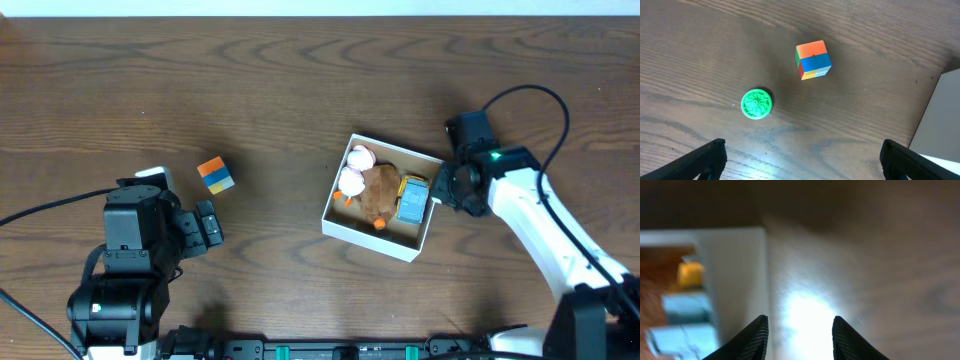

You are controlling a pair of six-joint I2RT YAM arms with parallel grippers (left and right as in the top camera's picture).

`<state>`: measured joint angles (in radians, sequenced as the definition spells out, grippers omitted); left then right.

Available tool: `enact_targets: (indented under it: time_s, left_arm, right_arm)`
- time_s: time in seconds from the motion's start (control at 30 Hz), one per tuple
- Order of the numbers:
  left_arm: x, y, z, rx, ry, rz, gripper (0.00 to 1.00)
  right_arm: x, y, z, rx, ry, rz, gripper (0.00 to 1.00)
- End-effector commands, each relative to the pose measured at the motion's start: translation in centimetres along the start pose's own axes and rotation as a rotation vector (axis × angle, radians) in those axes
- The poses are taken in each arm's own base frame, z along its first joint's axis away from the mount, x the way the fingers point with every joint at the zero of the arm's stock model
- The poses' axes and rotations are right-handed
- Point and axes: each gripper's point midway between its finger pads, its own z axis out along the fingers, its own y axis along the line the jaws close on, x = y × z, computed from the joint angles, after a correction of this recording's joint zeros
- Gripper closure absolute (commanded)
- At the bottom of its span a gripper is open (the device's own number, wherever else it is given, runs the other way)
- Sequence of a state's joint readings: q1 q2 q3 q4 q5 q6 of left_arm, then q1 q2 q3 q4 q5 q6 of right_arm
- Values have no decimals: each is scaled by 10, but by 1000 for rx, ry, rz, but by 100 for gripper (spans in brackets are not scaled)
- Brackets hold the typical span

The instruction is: Pack container

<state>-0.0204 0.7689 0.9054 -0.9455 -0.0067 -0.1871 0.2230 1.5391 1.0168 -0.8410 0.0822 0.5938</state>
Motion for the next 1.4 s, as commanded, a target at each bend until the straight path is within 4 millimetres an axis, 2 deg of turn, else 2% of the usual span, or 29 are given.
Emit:
enact_targets:
  time_s: [0.0, 0.1, 0.23, 0.3, 0.43, 0.5, 0.6, 0.7, 0.83, 0.87, 0.97, 1.1, 1.27, 1.37]
  left_arm:
    - [-4, 1, -3, -2, -10, -15, 2]
    - [-4, 1, -3, -2, -10, -14, 2]
    - [-4, 0, -3, -1, -10, -15, 2]
    - [-4, 1, -3, -2, -10, -15, 2]
    - [-4, 1, -3, -2, -10, -14, 2]
    - [-4, 1, -3, -2, -10, -14, 2]
    - [-6, 0, -3, 1, -17, -15, 2]
    - [-11, -5, -8, 24, -31, -10, 2]
    - [-31, -10, -12, 30, -41, -28, 2]
    - [-36, -11, -9, 27, -31, -42, 2]
    - [-48, -16, 7, 10, 28, -108, 2]
    - [-54, -20, 50, -37, 151, -216, 2]
    - [-36, -19, 111, -110, 305, -295, 2]
    - [-25, -18, 139, -137, 364, -301, 2]
  right_arm:
    - [-4, 16, 14, -68, 13, -53, 56]
    - [-23, 29, 20, -110, -56, -64, 55]
    - [-44, 48, 15, -192, -144, -120, 53]
    - [-49, 54, 13, -219, -168, -136, 50]
    - [-49, 54, 14, -215, -166, -143, 48]
    - [-47, 49, 15, -193, -161, -142, 43]
    - [-50, 35, 11, -129, -180, -125, 29]
    - [-57, 12, -5, -56, -211, -90, 23]
    - [-58, -12, -36, -45, -236, -43, 2]
    - [-56, -17, -43, -49, -238, -39, 1]
    - [-45, -26, -60, -65, -222, -54, 1]
    - [-27, -35, -70, -47, -187, -122, 1]
    - [-12, -42, -68, -18, -127, -164, 1]
    - [-11, -43, -68, -16, -121, -164, 1]
